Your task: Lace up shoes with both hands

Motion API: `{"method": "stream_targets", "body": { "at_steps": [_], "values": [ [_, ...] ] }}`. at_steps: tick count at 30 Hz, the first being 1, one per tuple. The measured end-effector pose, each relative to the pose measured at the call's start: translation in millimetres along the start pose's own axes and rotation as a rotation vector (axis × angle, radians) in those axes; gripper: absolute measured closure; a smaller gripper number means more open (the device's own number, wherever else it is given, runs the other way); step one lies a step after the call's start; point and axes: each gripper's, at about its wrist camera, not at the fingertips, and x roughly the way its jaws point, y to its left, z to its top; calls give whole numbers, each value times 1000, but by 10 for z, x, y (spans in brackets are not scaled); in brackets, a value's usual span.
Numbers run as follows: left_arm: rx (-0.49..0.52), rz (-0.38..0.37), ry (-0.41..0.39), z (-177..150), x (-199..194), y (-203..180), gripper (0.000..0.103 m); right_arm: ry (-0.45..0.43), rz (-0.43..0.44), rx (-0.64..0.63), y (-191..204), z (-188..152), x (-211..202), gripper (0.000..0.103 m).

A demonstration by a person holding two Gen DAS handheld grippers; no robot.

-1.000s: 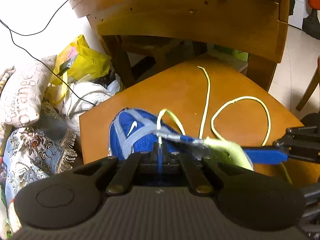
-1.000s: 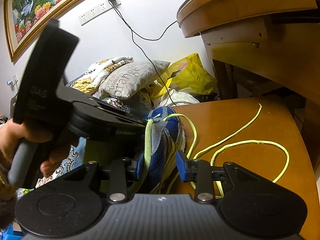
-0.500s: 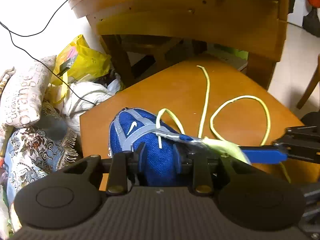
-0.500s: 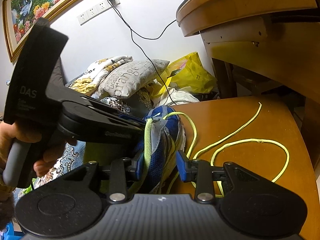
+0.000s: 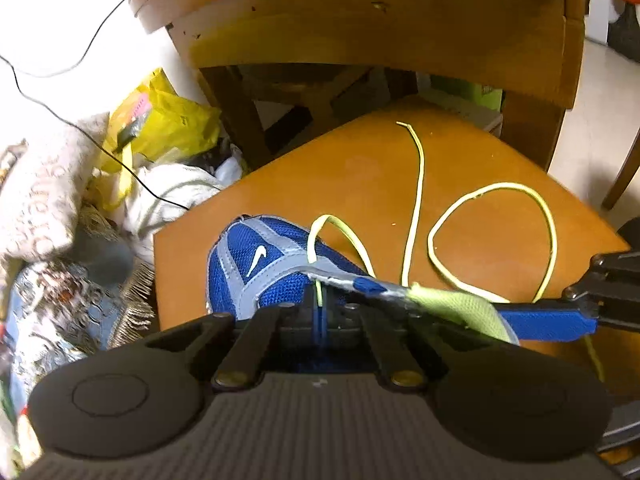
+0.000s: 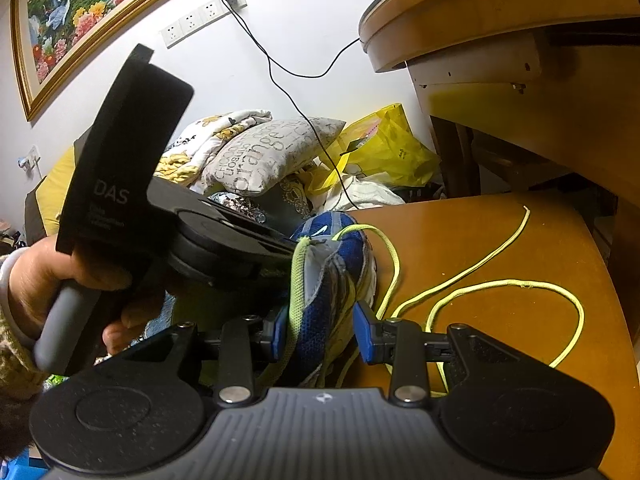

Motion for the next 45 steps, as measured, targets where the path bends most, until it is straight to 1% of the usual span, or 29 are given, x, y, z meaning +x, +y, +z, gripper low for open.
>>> {"method": "stream_targets", "body": {
  "at_steps": [5,16,26,32,36,39,42,45],
  "values": [
    [-17,-23,-7,-29,-42,66,101,5,-8,15,-27,5,7,64],
    [13,-38,-21,-139,-230,62,101,-1,-19,7,5,-7,10,64],
    [21,-27,-19,-217,-382,86,101,-2,-18,15,-27,4,31,64],
    [47,-32,-27,-264,-469,44,101,-6,-18,13,-26,-1,33,64],
    [55,-63,-29,-317,-544,5,101,-5,-18,14,-37,1,36,64],
    [73,-52,-29,-367,-594,-42,101,-5,-15,18,-39,1,39,64],
    [42,-84,-40,-407,-670,-12,101,-7,-14,20,-33,-3,41,64],
    [33,-104,-51,-455,-729,-14,101,-7,-13,18,-22,-12,31,64]
  ]
}}
